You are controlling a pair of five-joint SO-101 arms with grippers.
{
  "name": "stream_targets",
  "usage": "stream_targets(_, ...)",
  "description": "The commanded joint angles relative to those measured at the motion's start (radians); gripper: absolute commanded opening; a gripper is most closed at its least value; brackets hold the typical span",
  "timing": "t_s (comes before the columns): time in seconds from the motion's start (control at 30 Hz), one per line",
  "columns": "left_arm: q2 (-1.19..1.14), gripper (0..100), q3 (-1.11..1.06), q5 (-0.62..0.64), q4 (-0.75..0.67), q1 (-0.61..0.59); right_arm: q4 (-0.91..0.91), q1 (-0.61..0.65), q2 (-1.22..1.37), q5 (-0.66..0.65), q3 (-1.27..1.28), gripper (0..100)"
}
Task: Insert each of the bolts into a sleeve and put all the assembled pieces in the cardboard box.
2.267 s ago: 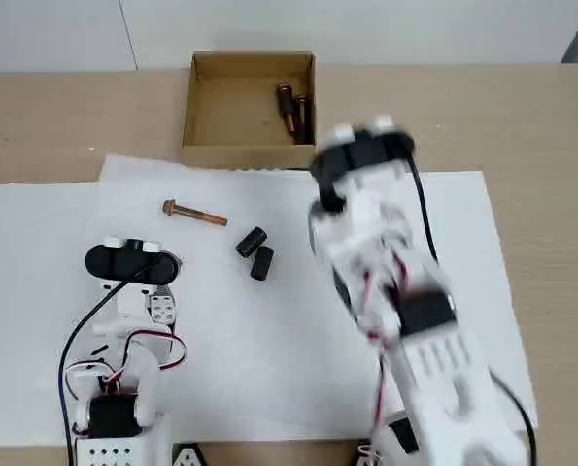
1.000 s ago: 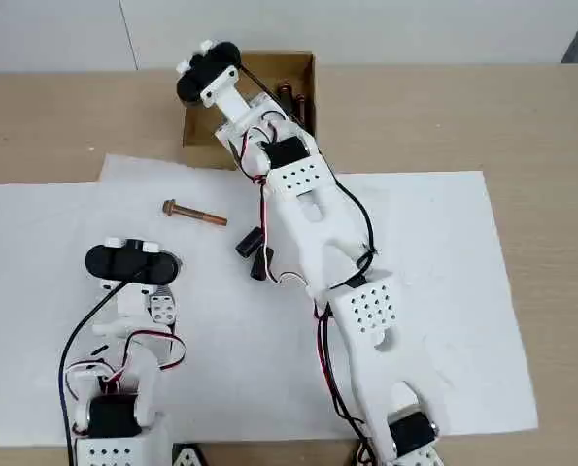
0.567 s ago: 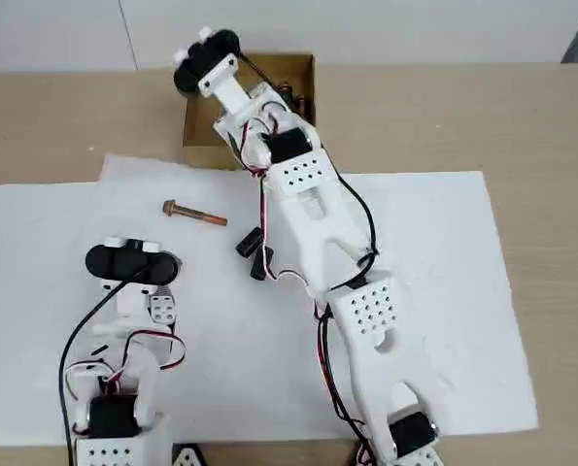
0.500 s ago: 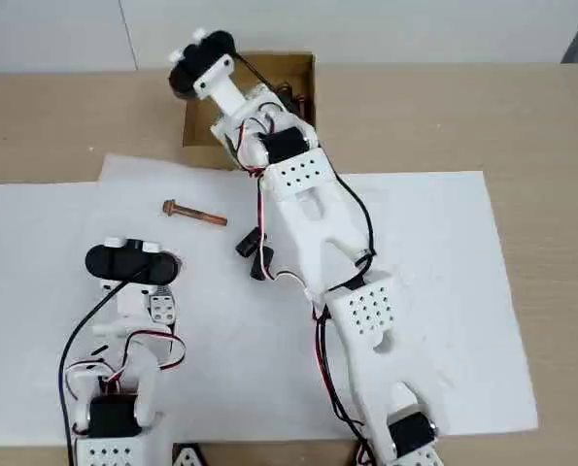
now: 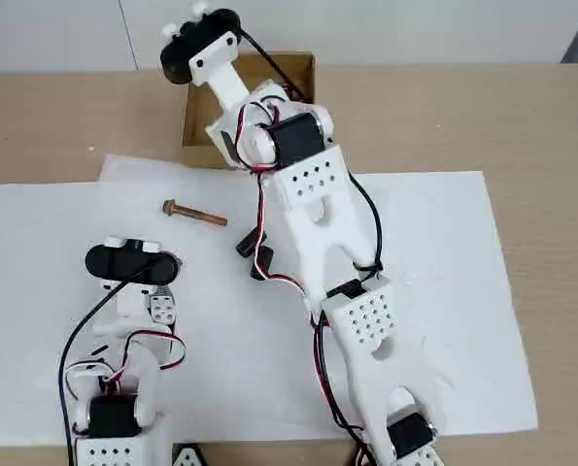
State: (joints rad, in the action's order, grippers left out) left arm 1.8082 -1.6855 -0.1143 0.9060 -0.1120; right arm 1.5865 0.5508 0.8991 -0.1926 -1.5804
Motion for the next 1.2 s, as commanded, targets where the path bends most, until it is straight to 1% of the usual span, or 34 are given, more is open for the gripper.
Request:
stream_targets(0.0,0.008,1,0.005,-0.005,0.002,0.005,0.104,0.013,-0.082,0.064,-0.103,0.2)
stream_targets(0.17,0.008,1,0.005,-0.005,0.002,0.005,0.119,0.008,-0.166,0.12,-0.092,0.2)
stream_targets(0.3,0.008,1,0.005,-0.005,0.002,0.005,0.128,0.005,-0.282,0.149,0.031,0.2)
stream_targets(0.4,0.008,1,0.005,-0.005,0.002,0.005,0.128,0.01,-0.424,0.204,0.189,0.2)
stream_targets(0.6,0.008,1,0.005,-0.005,0.002,0.005,0.12,0.007,-0.68,0.348,0.628,0.3)
stream_targets(0.73,0.008,1,0.005,-0.005,0.002,0.005,0.12,0.007,-0.796,0.422,0.825,0.4)
stream_targets(0.9,0.008,1,0.005,-0.005,0.002,0.005,0.12,0.007,-0.845,0.545,0.985,0.4)
stream_targets(1.17,0.008,1,0.005,-0.005,0.002,0.005,0.105,0.012,-0.809,0.695,1.163,0.5)
